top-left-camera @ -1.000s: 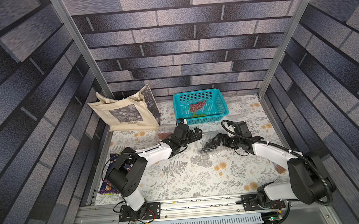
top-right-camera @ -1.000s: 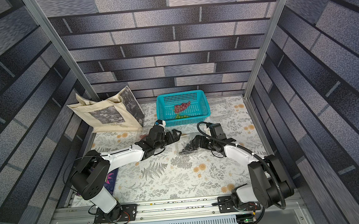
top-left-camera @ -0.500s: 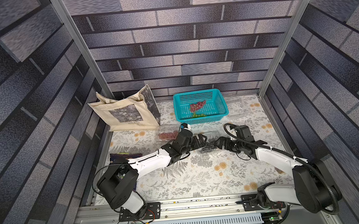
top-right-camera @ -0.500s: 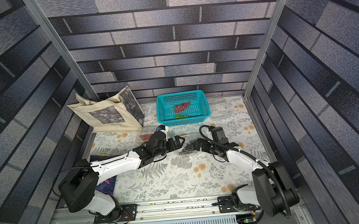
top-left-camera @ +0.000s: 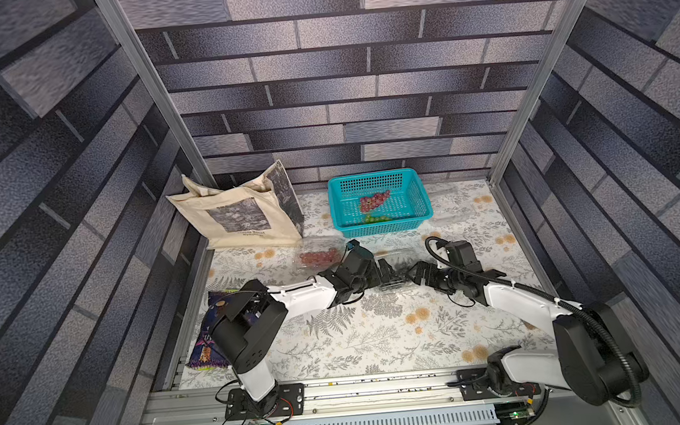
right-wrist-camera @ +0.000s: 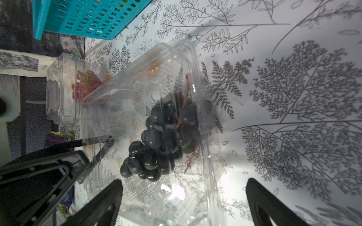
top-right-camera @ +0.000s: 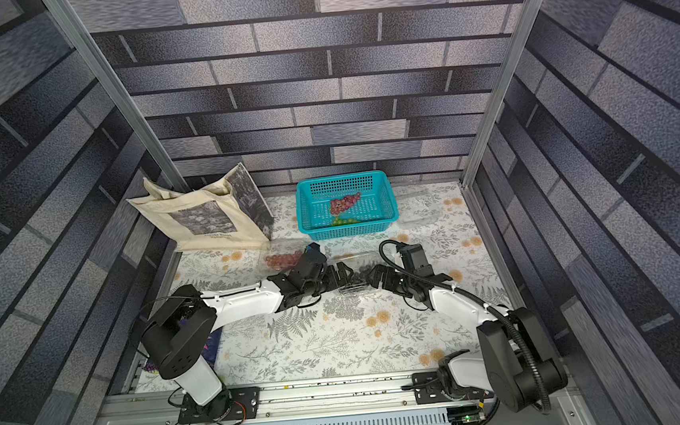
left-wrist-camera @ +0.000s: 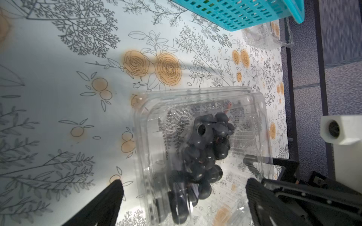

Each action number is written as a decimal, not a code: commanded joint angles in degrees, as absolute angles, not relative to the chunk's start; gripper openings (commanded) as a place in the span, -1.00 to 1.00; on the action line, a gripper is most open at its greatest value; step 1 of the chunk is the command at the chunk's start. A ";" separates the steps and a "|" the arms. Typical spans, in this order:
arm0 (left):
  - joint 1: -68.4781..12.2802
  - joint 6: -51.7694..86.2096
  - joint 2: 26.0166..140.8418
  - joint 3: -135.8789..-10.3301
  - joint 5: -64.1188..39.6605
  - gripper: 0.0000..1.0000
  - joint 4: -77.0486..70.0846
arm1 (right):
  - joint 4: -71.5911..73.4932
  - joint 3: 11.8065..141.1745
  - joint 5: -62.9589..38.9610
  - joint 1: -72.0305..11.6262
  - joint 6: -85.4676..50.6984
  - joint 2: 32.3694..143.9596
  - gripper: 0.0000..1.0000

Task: Pack grapes into containers
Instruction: Adjust the packing box at the center of the board.

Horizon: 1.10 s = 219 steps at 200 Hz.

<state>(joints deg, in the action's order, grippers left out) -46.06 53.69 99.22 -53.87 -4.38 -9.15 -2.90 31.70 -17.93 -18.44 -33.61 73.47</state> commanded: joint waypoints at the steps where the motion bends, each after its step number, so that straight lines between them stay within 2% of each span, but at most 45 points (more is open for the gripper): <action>1: -46.14 54.59 101.25 -57.67 -5.88 1.00 -11.06 | -1.58 32.07 -18.32 -18.06 -34.87 74.07 1.00; 65: -44.35 54.63 107.98 -65.13 -8.29 1.00 -13.09 | -3.49 35.01 -16.57 -18.11 -35.12 76.03 1.00; 99: -42.07 53.48 106.69 -65.83 -9.49 1.00 -12.47 | -4.69 36.26 -15.13 -17.77 -35.70 76.82 1.00; 135: -38.81 50.12 98.44 -59.71 -10.93 1.00 -10.05 | -5.70 36.23 -14.15 -17.49 -36.01 75.99 1.00; 176: -41.13 47.04 87.32 -50.00 -9.33 1.00 -9.47 | -4.06 35.61 -14.50 -17.37 -37.21 76.17 1.00; 219: -44.36 53.94 84.33 -36.15 -7.63 1.00 -26.16 | -3.91 37.99 -14.41 -17.39 -36.67 77.90 1.00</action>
